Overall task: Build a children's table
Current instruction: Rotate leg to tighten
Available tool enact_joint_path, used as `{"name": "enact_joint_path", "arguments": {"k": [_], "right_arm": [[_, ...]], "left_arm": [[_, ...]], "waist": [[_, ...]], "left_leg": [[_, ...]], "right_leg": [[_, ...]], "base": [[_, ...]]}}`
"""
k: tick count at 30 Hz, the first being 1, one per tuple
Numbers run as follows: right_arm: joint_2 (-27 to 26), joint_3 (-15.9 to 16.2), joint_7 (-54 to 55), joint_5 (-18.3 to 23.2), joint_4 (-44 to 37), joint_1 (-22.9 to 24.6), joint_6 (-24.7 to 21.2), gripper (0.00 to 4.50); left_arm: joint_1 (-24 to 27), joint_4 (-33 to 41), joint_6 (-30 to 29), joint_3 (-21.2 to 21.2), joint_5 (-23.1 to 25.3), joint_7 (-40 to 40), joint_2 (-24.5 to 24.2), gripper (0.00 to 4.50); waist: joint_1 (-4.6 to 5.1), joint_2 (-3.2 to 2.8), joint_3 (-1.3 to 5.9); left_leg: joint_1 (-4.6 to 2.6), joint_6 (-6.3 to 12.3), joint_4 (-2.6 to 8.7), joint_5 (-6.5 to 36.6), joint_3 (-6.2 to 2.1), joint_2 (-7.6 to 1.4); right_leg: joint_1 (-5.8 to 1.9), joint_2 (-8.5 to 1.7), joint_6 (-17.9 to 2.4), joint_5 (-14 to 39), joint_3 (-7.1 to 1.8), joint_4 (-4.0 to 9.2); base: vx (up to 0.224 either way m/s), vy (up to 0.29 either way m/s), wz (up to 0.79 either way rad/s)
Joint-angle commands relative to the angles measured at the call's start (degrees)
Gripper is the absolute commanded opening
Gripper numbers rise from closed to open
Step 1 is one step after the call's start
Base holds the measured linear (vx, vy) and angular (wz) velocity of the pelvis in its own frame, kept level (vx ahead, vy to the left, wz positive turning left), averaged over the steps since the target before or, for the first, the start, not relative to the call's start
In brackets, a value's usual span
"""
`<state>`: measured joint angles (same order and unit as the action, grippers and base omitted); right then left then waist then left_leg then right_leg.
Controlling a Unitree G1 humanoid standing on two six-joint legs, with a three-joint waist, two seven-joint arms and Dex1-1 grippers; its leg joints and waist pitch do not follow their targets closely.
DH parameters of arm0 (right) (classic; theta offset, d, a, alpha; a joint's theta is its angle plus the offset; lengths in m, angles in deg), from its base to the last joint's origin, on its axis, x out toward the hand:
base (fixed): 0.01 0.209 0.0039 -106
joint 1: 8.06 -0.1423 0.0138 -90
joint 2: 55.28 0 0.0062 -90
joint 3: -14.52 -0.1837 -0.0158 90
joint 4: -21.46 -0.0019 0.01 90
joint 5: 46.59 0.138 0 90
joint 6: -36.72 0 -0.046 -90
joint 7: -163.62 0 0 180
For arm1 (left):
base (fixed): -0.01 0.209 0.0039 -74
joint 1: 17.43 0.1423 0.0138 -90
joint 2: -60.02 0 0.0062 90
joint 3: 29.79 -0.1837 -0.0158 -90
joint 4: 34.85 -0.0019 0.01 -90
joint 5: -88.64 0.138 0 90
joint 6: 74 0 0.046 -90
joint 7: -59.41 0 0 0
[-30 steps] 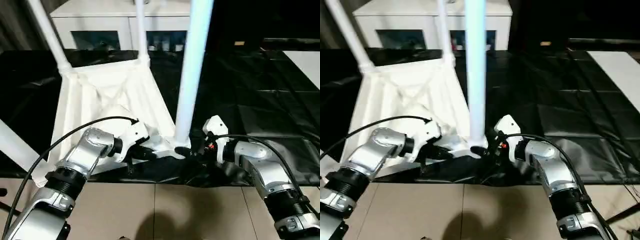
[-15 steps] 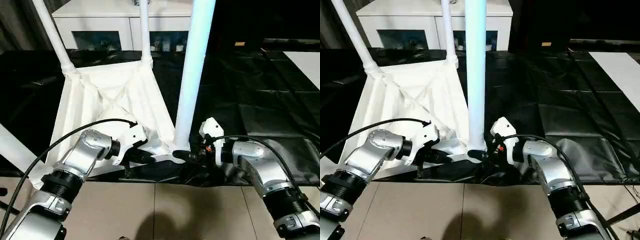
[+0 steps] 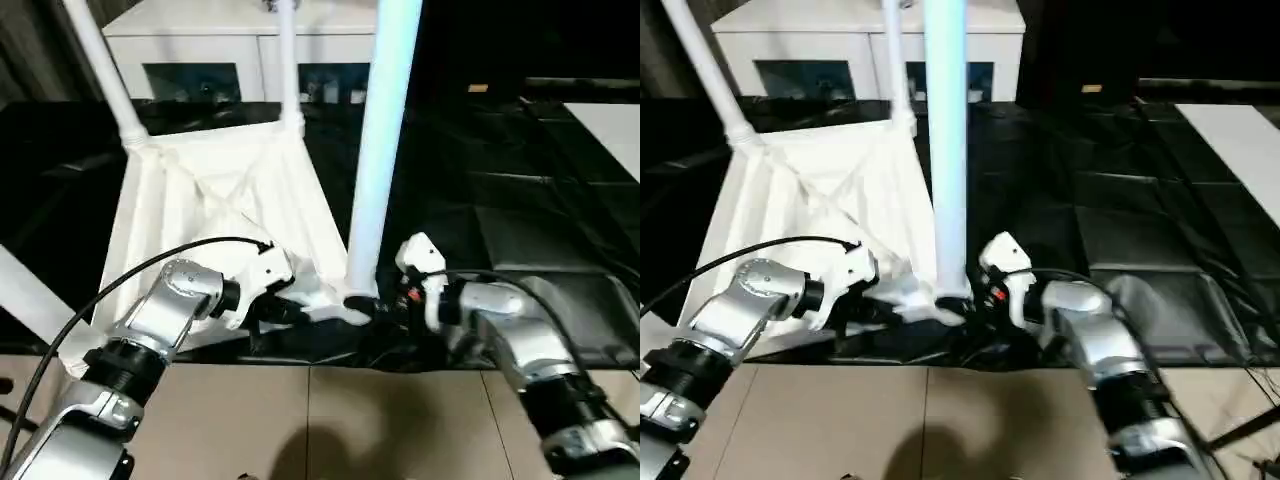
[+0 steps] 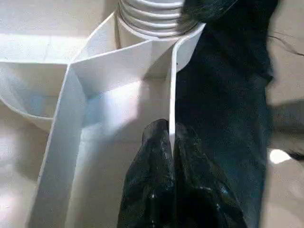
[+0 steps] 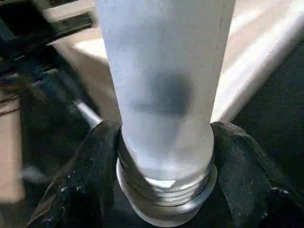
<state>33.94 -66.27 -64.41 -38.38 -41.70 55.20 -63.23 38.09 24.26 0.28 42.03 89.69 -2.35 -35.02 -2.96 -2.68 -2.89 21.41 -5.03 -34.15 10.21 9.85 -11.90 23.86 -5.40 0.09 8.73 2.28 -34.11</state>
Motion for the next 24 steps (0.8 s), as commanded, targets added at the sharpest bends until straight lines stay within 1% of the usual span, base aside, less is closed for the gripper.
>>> {"name": "enact_joint_path", "arguments": {"k": [1,3,4,5,6,7,8,9,10,11,12,13,14,15,16,17,18,19,20,21,22,23,24], "right_arm": [[-2.6,-0.2,6.9,-1.9,1.9,-0.7,-1.5,2.65],[-5.1,-1.9,14.0,-2.7,3.4,-1.3,-2.6,2.64],[-5.6,-2.3,15.5,-2.8,3.7,-1.5,-2.8,2.64],[-7.8,-3.8,22.3,-3.7,5.3,-2.1,-3.6,2.64],[-8.7,-4.4,25.1,-4.1,6.0,-2.3,-3.8,2.64],[-10.4,-5.6,31.2,-5.0,7.7,-2.9,-4.0,2.64],[-11.1,-6.2,34.2,-5.5,8.5,-3.2,-4.0,2.64],[-12.3,-6.9,36.8,-5.4,9.5,-3.7,-4.0,2.63],[-13.2,-6.4,38.6,-6.4,10.7,-4.5,-2.9,2.63],[-13.4,-6.1,39.1,-6.8,11.0,-4.8,-2.5,2.63],[-13.9,-6.2,39.2,-6.7,11.6,-5.2,-2.0,2.63],[-14.9,-6.2,39.2,-6.4,12.7,-6.2,-1.5,2.63],[-15.8,-6.4,39.2,-6.2,13.8,-7.0,-1.3,2.63],[-16.2,-6.1,38.2,-6.1,14.0,-7.3,-0.4,2.63],[-16.6,-5.7,36.1,-5.7,13.4,-7.3,0.8,2.63],[-16.7,-5.5,35.7,-5.8,13.2,-7.3,1.3,3.19],[-16.6,-5.4,35.1,-5.7,12.6,-7.1,1.5,3.19],[-16.4,-5.4,34.8,-5.6,12.2,-7.0,1.7,3.33],[-16.4,-5.4,34.8,-5.6,12.2,-7.0,1.7,3.33],[-15.5,-5.4,33.9,-5.5,11.8,-6.9,2.0,3.4],[-14.8,-5.1,32.8,-5.5,11.7,-7.0,2.3,3.69],[-14.5,-5.1,32.3,-5.6,12.0,-7.1,2.6,3.77],[-13.4,-4.6,29.9,-5.5,11.7,-7.1,2.7,3.77]], "left_arm": [[-2.3,-2.0,-1.2,1.2,0.8,5.7,2.8,0.0],[-3.8,-4.2,-2.6,2.6,1.0,11.2,5.3,0.0],[-4.1,-4.7,-3.0,2.9,1.0,12.3,5.9,0.0],[-5.6,-7.1,-4.4,4.3,1.0,17.5,8.4,0.0],[-6.2,-8.1,-4.7,4.8,0.9,19.3,9.4,0.0],[-7.3,-10.3,-4.8,5.7,1.0,23.3,11.2,0.0],[-7.9,-11.5,-4.7,6.0,1.1,25.2,12.0,0.0],[-8.6,-13.1,-4.1,6.0,1.5,26.9,12.8,0.0],[-9.5,-15.3,-3.1,6.0,2.0,28.7,13.8,0.0],[-9.7,-15.9,-2.8,6.1,2.1,29.1,14.0,0.0],[-10.0,-16.5,-2.6,6.1,2.2,29.4,14.3,0.0],[-10.4,-17.4,-2.1,6.0,2.4,29.7,14.7,0.0],[-10.7,-18.2,-1.8,6.0,2.6,29.8,15.1,0.0],[-10.7,-18.3,-1.8,5.9,2.6,29.5,15.2,0.0],[-10.7,-18.3,-1.7,5.7,2.5,28.7,15.1,0.0],[-10.7,-18.4,-1.6,5.7,2.4,28.5,15.1,0.0],[-10.6,-18.2,-1.5,5.5,2.4,28.1,14.8,0.0],[-10.5,-18.0,-1.4,5.4,2.4,27.7,14.4,0.0],[-10.5,-18.0,-1.4,5.4,2.4,27.7,14.4,0.0],[-10.2,-17.3,-1.0,4.9,2.4,26.1,13.3,0.0],[-9.9,-16.8,-1.2,4.6,2.3,25.3,12.8,0.0],[-9.9,-16.9,-1.1,4.6,2.4,24.9,12.7,0.0],[-9.5,-16.2,-0.6,4.3,2.4,22.9,11.9,0.0]], "waist": [[0.17,0.46,3.62],[0.33,0.48,3.67],[0.59,0.42,3.49],[0.77,0.45,3.56],[0.92,0.41,3.49],[1.05,0.46,3.59],[1.11,0.45,3.58],[1.15,0.56,3.66],[1.14,0.41,3.73],[1.13,0.4,3.72],[1.1,0.47,3.77],[1.17,0.27,3.8],[1.22,0.35,3.74],[1.22,0.12,3.79],[1.21,0.14,3.79],[1.16,0.23,3.82],[1.16,0.38,3.83],[1.14,0.28,3.75],[1.12,0.24,3.78],[1.22,0.52,3.75],[1.27,0.45,3.74],[1.41,0.39,3.78],[1.51,0.64,3.73]], "left_leg": [[-0.66,0.54,4.62,17.9,0.25,-0.08],[-0.7,0.08,4.69,17.8,0.18,-0.03],[-0.66,-0.09,4.64,18.4,0.3,0.16],[-0.65,-0.34,4.72,18.7,0.13,0.2],[-0.61,-0.45,4.66,18.9,0.17,0.31],[-0.68,-0.53,4.65,19.1,0.09,0.35],[-0.62,-0.58,4.68,18.9,0.03,0.37],[-0.68,-0.59,4.6,18.8,0.07,0.5],[-0.44,0.0,4.65,18.5,-0.03,0.55],[-0.53,0.21,4.57,18.6,0.11,0.57],[-0.69,0.34,4.49,18.8,0.15,0.56],[-0.57,0.68,4.52,18.7,0.15,0.59],[-0.38,0.79,4.61,18.7,0.08,0.6],[-0.43,0.94,4.65,19.1,0.04,0.55],[-0.45,1.06,4.66,19.3,0.04,0.48],[-0.41,1.21,4.65,19.3,0.07,0.44],[-0.34,1.3,4.68,18.9,0.06,0.42],[-0.36,1.44,4.72,19.0,0.09,0.4],[-0.37,1.46,4.71,19.0,0.08,0.4],[-0.08,1.62,4.82,19.1,-0.01,0.44],[0.03,1.62,4.86,19.0,-0.06,0.43],[0.18,1.6,4.92,18.7,-0.16,0.39],[0.3,1.6,4.95,18.6,-0.17,0.4]], "right_leg": [[-2.65,-1.59,-10.5,21.5,-0.94,4.37],[-2.65,-1.52,-9.9,22.1,-0.94,4.49],[-2.39,-1.45,-9.7,23.1,-0.92,4.7],[-2.58,-1.51,-9.1,24.4,-0.78,4.76],[-2.4,-1.47,-8.9,25.0,-0.79,4.92],[-2.4,-1.46,-8.4,25.7,-0.74,5.02],[-2.37,-1.55,-8.2,25.9,-0.73,5.13],[-2.36,-1.42,-7.8,26.1,-0.65,5.3],[-2.53,-1.52,-7.6,25.6,-0.62,5.3],[-2.22,-1.47,-7.5,25.5,-0.66,5.51],[-2.16,-1.42,-7.6,25.1,-0.67,5.52],[-2.25,-1.42,-8.1,24.1,-0.69,5.41],[-2.44,-1.4,-8.2,23.8,-0.63,5.32],[-2.48,-1.42,-8.2,23.8,-0.55,5.36],[-2.49,-1.46,-8.2,23.6,-0.56,5.36],[-2.55,-1.46,-8.5,23.0,-0.59,5.26],[-2.62,-1.45,-8.6,22.5,-0.6,5.19],[-2.58,-1.45,-8.8,22.5,-0.6,5.19],[-2.6,-1.48,-8.9,22.6,-0.59,5.19],[-2.87,-1.53,-8.6,23.0,-0.51,5.12],[-2.94,-1.57,-8.5,23.3,-0.52,5.12],[-3.05,-1.55,-8.4,23.0,-0.45,5.03],[-3.07,-1.56,-8.3,23.2,-0.41,5.07]], "base": [[0.0,0.0,0.0],[0.0,0.0,0.0],[0.0,0.0,0.0],[0.0,0.0,0.0],[0.0,0.0,0.0],[0.0,0.0,0.0],[0.0,0.0,0.0],[0.0,0.0,0.0],[0.0,0.0,0.0],[0.0,0.0,0.0],[0.0,0.0,0.0],[0.0,0.0,0.0],[0.0,0.0,0.0],[0.0,0.0,0.0],[0.0,0.0,0.0],[0.0,0.0,0.0],[0.0,0.0,0.0],[0.0,0.0,0.0],[0.0,0.0,0.0],[0.0,0.0,0.0],[0.0,0.0,0.0],[0.0,0.0,0.0],[0.0,0.0,0.0]]}}
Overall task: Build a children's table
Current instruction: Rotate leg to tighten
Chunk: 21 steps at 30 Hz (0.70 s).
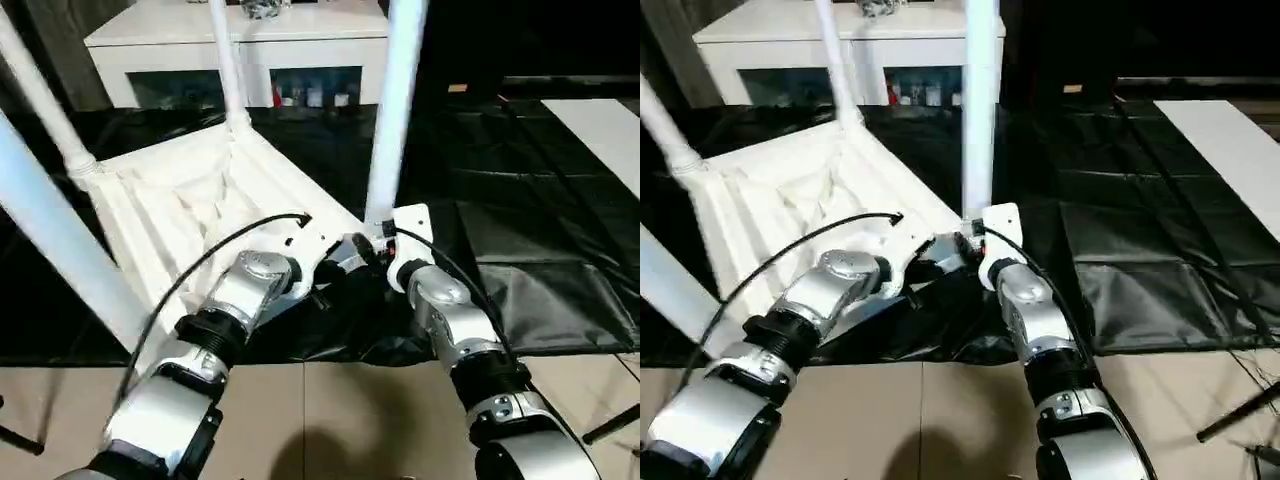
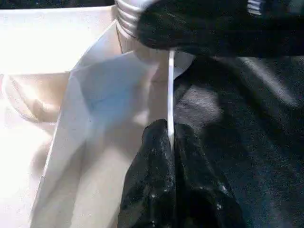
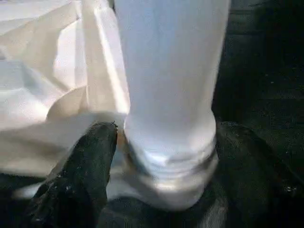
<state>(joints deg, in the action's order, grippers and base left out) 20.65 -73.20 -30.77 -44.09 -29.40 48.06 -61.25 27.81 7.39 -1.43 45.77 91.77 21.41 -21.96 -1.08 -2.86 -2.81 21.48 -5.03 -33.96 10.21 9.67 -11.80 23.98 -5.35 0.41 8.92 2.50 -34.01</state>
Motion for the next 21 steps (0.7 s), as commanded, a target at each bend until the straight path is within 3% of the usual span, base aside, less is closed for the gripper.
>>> {"name": "enact_joint_path", "arguments": {"k": [1,3,4,7,10,14,19,21], "right_arm": [[0.7,2.7,-5.3,0.3,-0.9,0.2,0.6,3.79],[3.9,4.1,-12.1,0.9,-3.4,1.3,0.6,3.79],[5.9,5.1,-16.5,1.2,-5.2,2.2,0.9,3.79],[11.6,7.9,-28.3,2.4,-10.7,5.2,2.1,3.79],[15.4,8.5,-35.5,4.3,-14.1,6.9,1.7,3.79],[17.8,9.8,-40.7,5.6,-16.8,8.0,1.8,3.79],[18.5,10.2,-43.9,6.5,-18.7,8.4,0.8,3.79],[18.7,10.8,-45.5,6.5,-18.9,8.4,0.5,3.79]], "left_arm": [[1.1,1.3,1.4,0.3,0.4,-2.2,-1.7,0.0],[2.9,4.4,1.5,-1.4,0.6,-7.0,-3.9,0.0],[3.9,6.2,1.0,-1.9,0.4,-9.1,-5.0,0.0],[6.4,11.4,0.7,-3.3,-1.0,-16.0,-8.4,0.0],[8.8,16.9,0.9,-5.2,-3.7,-25.4,-12.5,0.0],[10.5,21.6,0.3,-6.2,-5.0,-31.3,-15.9,0.0],[11.7,25.4,-2.0,-5.6,-6.2,-33.7,-17.7,0.0],[11.9,26.0,-2.2,-5.7,-6.3,-33.9,-18.4,0.0]], "waist": [[-0.23,0.7,3.63],[-0.31,0.77,3.64],[-0.3,0.89,3.71],[-0.7,0.5,4.08],[-1.03,0.53,4.12],[-1.44,0.24,4.27],[-2.47,0.3,3.93],[-2.42,0.4,3.76]], "left_leg": [[0.15,1.79,4.72,19.1,-0.01,0.25],[-0.11,1.97,4.63,18.7,0.09,0.17],[0.21,2.59,4.61,17.8,0.08,0.02],[-0.23,4.21,4.03,14.0,0.53,-0.29],[-0.14,5.21,3.98,12.5,0.52,-0.44],[-0.76,5.53,3.85,11.4,0.65,-0.8],[-1.17,3.8,4.14,13.8,0.96,-0.85],[-0.9,2.94,4.33,14.7,0.86,-0.74]], "right_leg": [[-3.14,-1.7,-8.6,24.0,-0.58,5.1],[-3.0,-1.7,-9.1,23.3,-0.69,5.2],[-3.39,-1.69,-9.9,20.9,-0.79,4.81],[-3.17,-1.63,-13.6,11.8,-1.09,3.93],[-3.54,-1.53,-15.3,7.9,-1.05,3.29],[-3.21,-1.31,-17.1,4.0,-1.03,2.67],[-2.92,-1.39,-16.3,8.2,-1.29,2.98],[-3.04,-1.45,-15.3,10.4,-1.36,3.1]], "base": [[0.0,0.0,0.0],[0.0,0.0,0.0],[0.0,0.0,0.0],[0.018,-0.002,0.02],[0.035,-0.002,0.03],[0.0,0.0,0.0],[0.0,0.0,0.0],[0.0,0.0,0.0]]}}
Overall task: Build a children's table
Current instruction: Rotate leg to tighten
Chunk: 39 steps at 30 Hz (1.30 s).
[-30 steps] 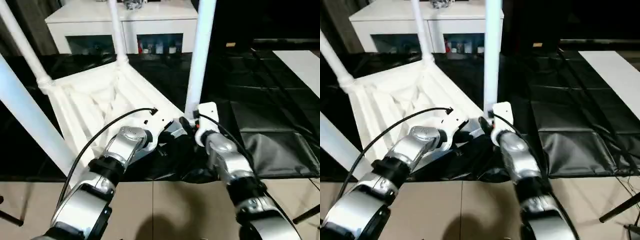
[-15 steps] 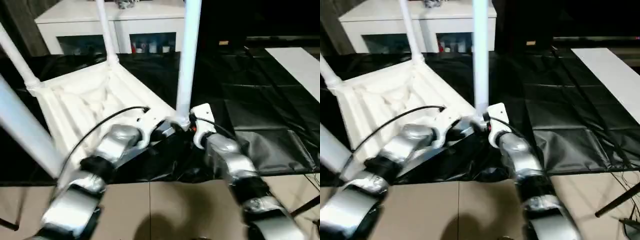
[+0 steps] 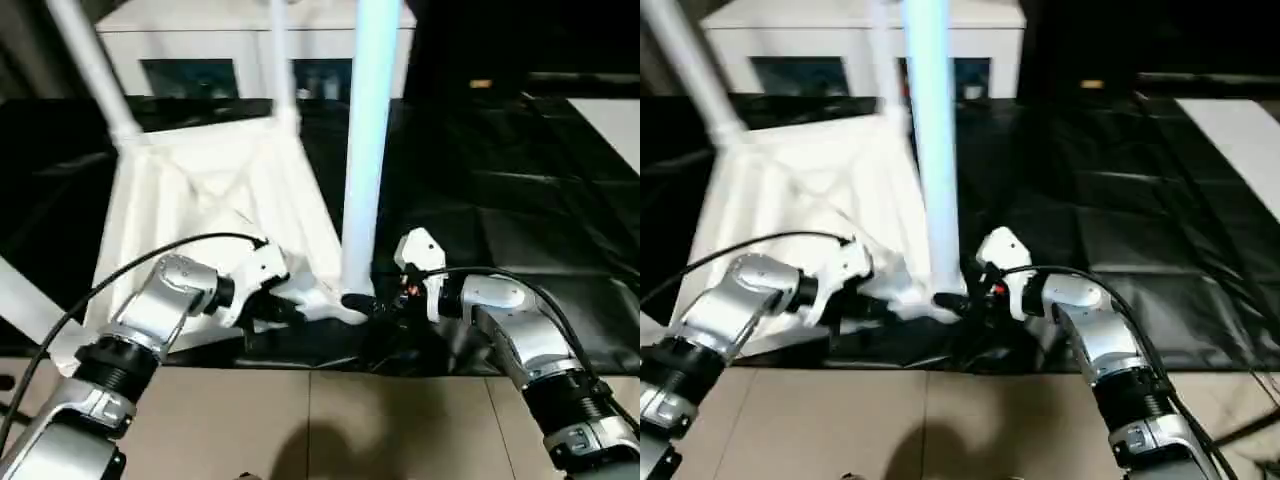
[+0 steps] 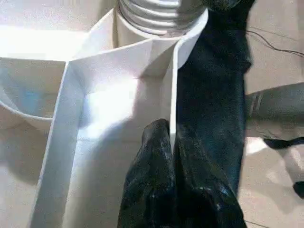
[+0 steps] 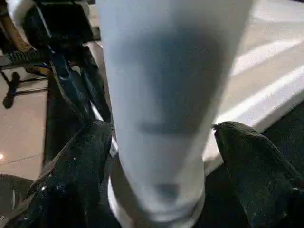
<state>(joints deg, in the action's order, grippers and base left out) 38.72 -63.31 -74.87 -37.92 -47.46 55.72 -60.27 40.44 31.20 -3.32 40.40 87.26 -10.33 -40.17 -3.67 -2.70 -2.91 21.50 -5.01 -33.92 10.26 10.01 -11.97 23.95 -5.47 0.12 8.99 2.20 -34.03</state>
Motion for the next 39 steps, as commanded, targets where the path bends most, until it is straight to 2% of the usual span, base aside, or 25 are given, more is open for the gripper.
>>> {"name": "enact_joint_path", "arguments": {"k": [1,5,6,10,12,15,16,20,25,29,30,33,34,35,36,39], "right_arm": [[0.8,1.4,-1.9,0.1,-0.7,0.8,-0.5,3.79],[1.2,2.3,-3.2,-0.4,-0.2,0.8,-0.3,3.79],[1.2,2.4,-3.5,-0.6,-0.3,0.8,-0.4,3.61],[1.4,2.7,-3.7,-1.2,0.8,0.4,-0.2,3.37],[1.1,2.3,-3.4,-0.9,1.3,-0.1,-0.4,3.07],[1.0,2.4,-3.4,-0.6,1.4,-0.2,-0.6,2.98],[1.0,2.7,-3.8,-0.9,1.4,0.0,-0.5,2.77],[0.9,3.2,-3.5,-1.5,1.8,0.4,0.2,2.47],[-0.2,2.8,-0.2,-2.6,3.4,0.4,0.9,2.31],[-2.9,0.8,6.7,-3.4,6.1,0.0,0.6,2.14],[-3.8,0.2,8.7,-3.3,6.6,-0.1,-0.1,2.12],[-5.7,-0.9,13.9,-4.0,7.7,-0.5,-1.4,2.08],[-8.5,-2.5,21.1,-4.5,8.8,-1.0,-3.6,2.07],[-8.5,-2.5,21.1,-4.5,8.8,-1.0,-3.6,2.06],[-10.5,-3.8,26.2,-4.7,9.9,-1.5,-5.0,2.05],[-14.4,-6.5,35.9,-5.0,12.6,-2.7,-7.6,2.03]], "left_arm": [[-0.7,2.3,-0.4,-0.4,-1.8,-2.2,-0.3,0.0],[-0.5,2.9,-1.0,-0.1,-1.6,-2.2,-0.5,0.0],[-0.3,3.4,-1.4,0.0,-1.7,-2.3,-0.6,0.0],[-0.2,3.7,-1.7,0.2,-1.7,-1.9,-0.7,0.0],[-0.2,3.6,-1.6,0.3,-1.8,-1.7,-0.7,0.0],[-0.2,3.5,-1.6,0.3,-1.8,-1.6,-0.8,0.0],[-0.1,3.5,-1.7,0.3,-1.6,-1.6,-0.7,0.0],[0.1,3.2,-1.8,0.1,-1.2,-1.4,-0.7,0.0],[0.2,2.5,-2.0,0.4,-0.9,0.3,0.2,0.0],[-0.9,-0.2,-2.9,1.5,0.0,5.9,3.2,0.0],[-1.4,-1.3,-3.0,1.9,0.4,7.9,4.2,0.0],[-3.0,-4.0,-3.9,3.3,1.1,13.7,6.9,0.0],[-5.1,-7.7,-5.5,5.3,1.4,20.9,10.4,0.0],[-5.1,-7.7,-5.5,5.3,1.4,20.9,10.4,0.0],[-6.4,-10.2,-5.8,6.2,1.7,25.0,12.4,0.0],[-8.9,-15.5,-4.7,7.2,2.6,31.8,15.4,0.0]], "waist": [[0.2,0.42,3.87],[0.3,0.62,3.8],[0.26,0.56,3.88],[0.27,0.7,4.03],[0.27,0.61,4.11],[0.25,0.6,4.07],[0.27,0.66,4.06],[0.23,0.59,4.14],[0.33,0.51,4.05],[0.7,0.52,3.73],[0.8,0.65,3.75],[1.1,0.7,3.47],[1.25,0.79,3.52],[1.43,0.78,3.4],[1.45,0.77,3.43],[1.71,0.72,3.43]], "left_leg": [[-0.93,2.6,4.31,15.2,0.46,-0.53],[-0.76,2.27,4.3,14.9,0.45,-0.42],[-0.74,2.29,4.24,14.2,0.41,-0.4],[-0.55,2.88,4.07,12.0,0.39,-0.34],[-0.53,3.13,3.99,11.4,0.37,-0.33],[-0.59,3.27,3.97,11.7,0.41,-0.31],[-0.55,3.24,3.96,11.8,0.41,-0.31],[-0.58,3.35,3.9,11.3,0.39,-0.31],[-0.57,3.05,3.95,12.0,0.38,-0.28],[-0.67,1.79,4.25,14.8,0.34,-0.19],[-0.68,1.23,4.34,15.7,0.22,-0.11],[-0.99,0.53,4.49,18.6,0.12,0.0],[-1.01,0.43,4.47,18.8,0.08,0.07],[-0.9,0.26,4.5,18.5,0.17,0.16],[-1.11,0.01,4.46,19.1,0.06,0.29],[-0.91,-0.22,4.58,19.4,-0.2,0.45]], "right_leg": [[-3.0,-1.34,-14.4,11.6,-1.07,3.18],[-2.97,-1.48,-13.2,13.6,-1.18,3.46],[-3.0,-1.48,-13.1,13.2,-1.19,3.4],[-3.13,-1.38,-13.5,10.8,-1.12,3.1],[-3.17,-1.38,-13.8,9.9,-1.07,2.97],[-3.14,-1.35,-14.0,10.1,-1.04,3.03],[-3.19,-1.37,-13.9,10.3,-1.05,3.04],[-3.21,-1.37,-14.0,9.7,-1.02,2.95],[-3.17,-1.39,-13.9,10.7,-1.03,3.04],[-3.02,-1.35,-12.9,15.1,-1.0,3.58],[-3.16,-1.41,-12.1,17.1,-0.95,3.78],[-2.79,-1.45,-10.2,22.6,-0.91,4.45],[-2.76,-1.39,-9.9,23.3,-0.88,4.54],[-2.7,-1.27,-9.7,23.5,-0.93,4.6],[-2.61,-1.3,-9.2,25.1,-0.77,4.84],[-2.65,-1.42,-7.5,28.0,-0.55,5.28]], "base": [[0.0,0.0,0.0],[0.0,0.0,0.0],[0.0,0.0,0.0],[0.0,0.0,0.0],[0.0,0.0,0.0],[0.0,0.0,0.0],[0.0,0.0,0.0],[0.0,0.0,0.0],[0.0,0.0,0.0],[0.0,0.0,0.0],[0.0,0.0,0.0],[0.0,0.0,0.0],[0.0,0.0,0.0],[0.0,0.0,0.0],[0.0,0.0,0.0],[0.0,0.0,0.0]]}}
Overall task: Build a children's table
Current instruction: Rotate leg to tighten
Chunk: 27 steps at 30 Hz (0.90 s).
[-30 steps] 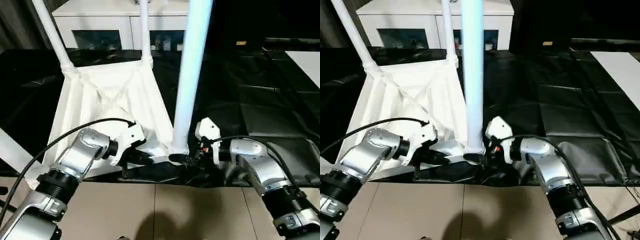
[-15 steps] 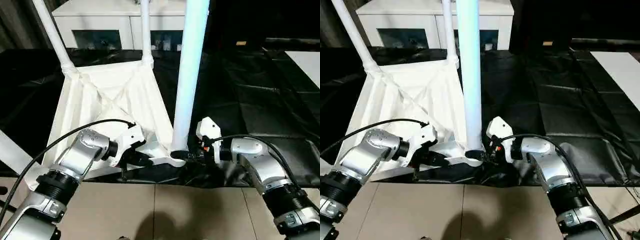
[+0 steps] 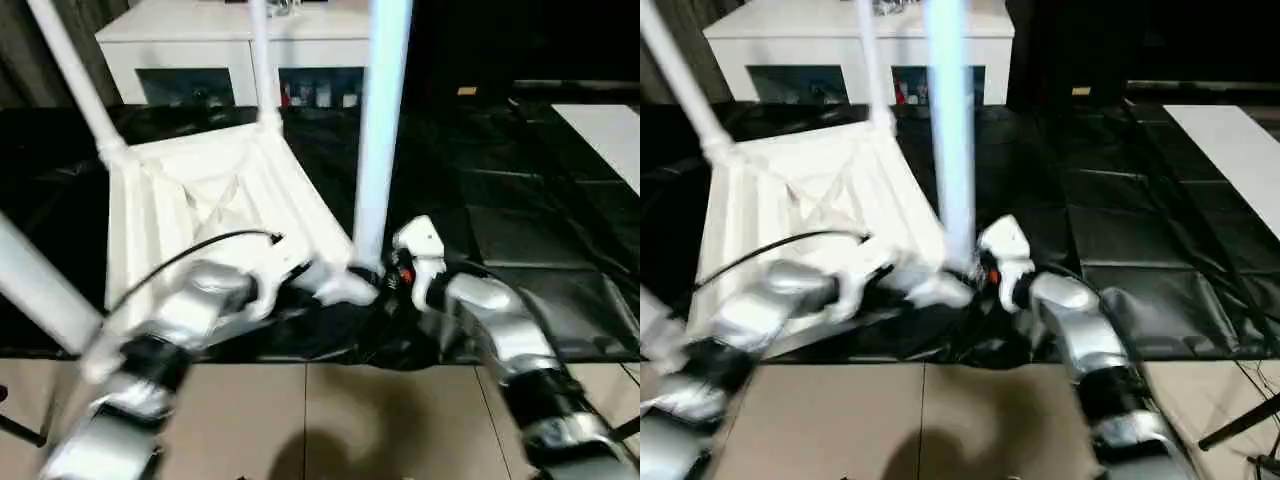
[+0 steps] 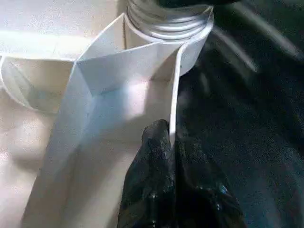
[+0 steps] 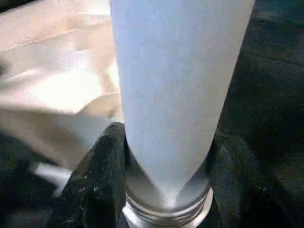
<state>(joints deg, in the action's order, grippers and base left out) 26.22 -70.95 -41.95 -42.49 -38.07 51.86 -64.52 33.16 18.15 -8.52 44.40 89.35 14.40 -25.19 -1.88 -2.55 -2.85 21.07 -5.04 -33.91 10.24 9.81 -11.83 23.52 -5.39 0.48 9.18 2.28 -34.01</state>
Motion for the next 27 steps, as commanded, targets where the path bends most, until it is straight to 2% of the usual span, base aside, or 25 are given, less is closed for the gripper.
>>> {"name": "enact_joint_path", "arguments": {"k": [1,3,4,5,6,7,9,10,12,13,14,15,16,17,18,19,21,23,24,25,27], "right_arm": [[-3.8,0.2,7.2,-0.7,4.8,0.3,-4.2,2.02],[-5.6,0.0,10.7,-1.6,7.0,-1.0,-3.7,2.01],[-6.6,0.0,14.0,-2.7,9.1,-2.6,-1.9,2.0],[-7.3,-0.8,15.6,-2.4,10.1,-3.4,-1.4,2.0],[-8.6,-3.0,17.6,-0.8,12.0,-5.0,-1.3,1.99],[-8.7,-3.1,17.7,-0.7,12.1,-5.0,-1.3,1.99],[-9.5,-3.9,18.7,-0.6,13.2,-6.0,-1.3,1.99],[-9.9,-3.9,19.1,-1.0,13.7,-6.5,-0.7,1.99],[-10.1,-3.8,17.5,-0.7,12.6,-6.3,0.7,2.54],[-9.8,-3.5,16.0,-0.5,11.7,-5.9,1.2,2.68],[-9.3,-2.9,14.7,-0.7,11.4,-5.7,2.0,2.68],[-9.3,-2.9,14.7,-0.7,11.4,-5.7,2.0,2.71],[-8.1,-2.4,13.3,-1.2,10.9,-5.6,2.7,2.87],[-6.7,-1.4,10.4,-1.6,9.9,-5.2,3.2,2.87],[-5.8,-0.8,8.6,-1.8,9.2,-5.0,3.4,3.09],[-2.7,1.9,2.2,-2.5,6.8,-3.9,4.2,3.14],[-1.6,2.8,0.1,-2.8,5.9,-3.5,4.4,3.14],[3.2,5.2,-9.7,-1.9,1.9,-1.3,5.2,3.14],[4.7,5.8,-12.6,-1.7,0.6,-0.5,5.7,3.14],[7.3,6.8,-17.3,-1.3,-1.4,0.8,6.8,3.14],[9.0,7.3,-20.5,-0.8,-2.7,1.7,7.6,3.14]], "left_arm": [[-2.9,-5.1,1.6,3.2,1.2,9.4,1.7,0.0],[-4.4,-8.0,2.9,3.0,1.8,11.6,3.2,0.0],[-5.6,-10.0,3.8,3.0,2.0,13.1,4.3,0.0],[-6.1,-10.9,4.3,3.2,2.1,13.9,4.8,0.0],[-7.0,-12.3,4.9,3.3,2.3,14.9,5.6,0.0],[-7.0,-12.4,5.0,3.3,2.3,14.9,5.6,0.0],[-7.6,-13.6,5.5,3.2,2.4,15.5,5.9,0.0],[-8.0,-14.3,5.8,3.2,2.5,15.7,6.0,0.0],[-7.7,-14.3,6.2,2.8,2.8,14.6,5.3,0.0],[-7.4,-13.9,6.3,2.4,2.9,13.5,4.8,0.0],[-7.3,-14.1,6.7,2.0,3.1,12.3,4.4,0.0],[-7.3,-14.1,6.7,2.0,3.1,12.3,4.4,0.0],[-6.8,-13.4,6.8,1.8,3.0,10.3,3.7,0.0],[-5.9,-11.8,6.8,1.3,2.7,7.5,2.7,0.0],[-5.5,-10.9,6.9,1.1,2.4,6.0,2.2,0.0],[-4.1,-8.3,6.4,0.3,1.6,1.1,0.7,0.0],[-3.7,-7.5,6.1,0.1,1.3,-0.4,0.2,0.0],[-2.0,-3.8,5.6,-1.2,0.1,-7.0,-2.4,0.0],[-1.3,-2.6,6.7,-1.8,-0.2,-9.4,-3.5,0.0],[-0.3,-0.2,5.8,-2.6,-1.0,-13.3,-5.4,0.0],[0.5,1.8,6.3,-3.4,-1.7,-16.9,-7.0,0.0]], "waist": [[0.11,0.6,3.32],[0.17,0.64,3.4],[0.16,0.06,3.36],[0.49,0.19,3.33],[0.48,0.09,3.33],[0.56,0.02,3.4],[0.51,-0.05,3.54],[0.47,0.13,3.57],[0.26,0.46,3.53],[0.16,0.54,3.6],[0.18,0.87,3.55],[0.1,0.75,3.57],[0.16,0.94,3.57],[0.07,0.82,3.56],[0.01,0.88,3.53],[-0.05,0.66,3.62],[-0.17,0.81,3.76],[-0.35,0.57,4.0],[-0.47,0.65,4.18],[-0.7,0.5,4.31],[-0.57,0.43,4.24]], "left_leg": [[-0.46,-0.01,4.48,19.8,0.13,0.51],[-0.62,-0.03,4.5,20.7,-0.04,0.57],[-0.66,-0.08,4.58,21.2,-0.13,0.54],[-0.76,-0.26,4.53,22.3,-0.08,0.68],[-0.91,-0.37,4.56,22.9,-0.2,0.61],[-0.89,-0.1,4.61,23.3,-0.29,0.65],[-0.36,0.43,5.07,22.1,-0.46,0.41],[-0.41,0.44,5.15,21.9,-0.43,0.28],[-0.67,0.6,5.05,22.5,-0.19,0.3],[-0.58,0.9,5.04,21.9,-0.13,0.29],[-0.34,1.2,5.1,21.1,-0.07,0.24],[-0.25,1.32,5.09,20.8,-0.08,0.27],[0.0,1.47,5.16,20.1,-0.12,0.23],[0.1,1.57,5.21,19.3,-0.16,0.2],[0.08,1.68,5.2,19.2,-0.14,0.15],[0.09,1.9,5.11,18.7,-0.1,0.06],[0.27,2.29,4.94,17.0,0.01,-0.05],[-0.2,3.03,4.48,15.4,0.35,-0.2],[-0.22,3.36,4.4,14.3,0.35,-0.24],[-0.17,4.37,4.19,12.5,0.39,-0.4],[0.11,5.39,4.02,11.1,0.51,-0.36]], "right_leg": [[-1.99,-1.42,-7.2,28.7,-0.59,5.61],[-1.92,-1.43,-6.5,30.2,-0.41,5.86],[-1.77,-1.46,-6.2,30.2,-0.36,5.96],[-1.5,-1.37,-6.1,30.8,-0.24,6.21],[-1.56,-1.4,-6.1,31.0,-0.12,6.22],[-1.7,-1.46,-5.9,31.1,-0.01,6.3],[-2.37,-1.54,-6.2,28.1,0.12,6.14],[-2.24,-1.46,-7.1,25.9,0.07,6.01],[-2.06,-1.44,-8.0,24.7,-0.12,5.85],[-2.21,-1.53,-8.4,24.1,-0.25,5.67],[-2.35,-1.53,-8.7,23.2,-0.31,5.59],[-2.46,-1.58,-8.8,23.1,-0.32,5.48],[-2.68,-1.7,-8.7,22.8,-0.34,5.43],[-2.82,-1.77,-8.7,22.8,-0.29,5.37],[-2.87,-1.76,-8.7,22.9,-0.27,5.4],[-2.88,-1.91,-9.1,22.1,-0.44,5.28],[-3.11,-1.86,-9.8,19.4,-0.55,4.95],[-2.79,-1.76,-12.4,14.6,-0.79,4.45],[-3.07,-1.73,-12.9,12.8,-0.77,4.28],[-3.1,-1.7,-14.3,8.7,-0.81,3.77],[-3.13,-1.51,-15.7,5.7,-0.79,3.36]], "base": [[0.0,0.0,0.0],[0.0,0.0,0.0],[0.0,0.0,0.0],[0.0,0.0,0.0],[0.0,0.0,0.0],[0.0,0.0,0.0],[0.0,0.0,0.0],[0.0,0.0,0.0],[0.0,0.0,0.0],[0.0,0.0,0.0],[0.0,0.0,0.0],[0.0,0.0,0.0],[0.0,0.0,0.0],[0.0,0.0,0.0],[0.0,0.0,0.0],[0.0,0.0,0.0],[0.0,0.0,0.0],[0.031,-0.007,0.03],[0.062,-0.013,0.05],[0.063,-0.011,0.05],[0.055,-0.006,0.01]]}}
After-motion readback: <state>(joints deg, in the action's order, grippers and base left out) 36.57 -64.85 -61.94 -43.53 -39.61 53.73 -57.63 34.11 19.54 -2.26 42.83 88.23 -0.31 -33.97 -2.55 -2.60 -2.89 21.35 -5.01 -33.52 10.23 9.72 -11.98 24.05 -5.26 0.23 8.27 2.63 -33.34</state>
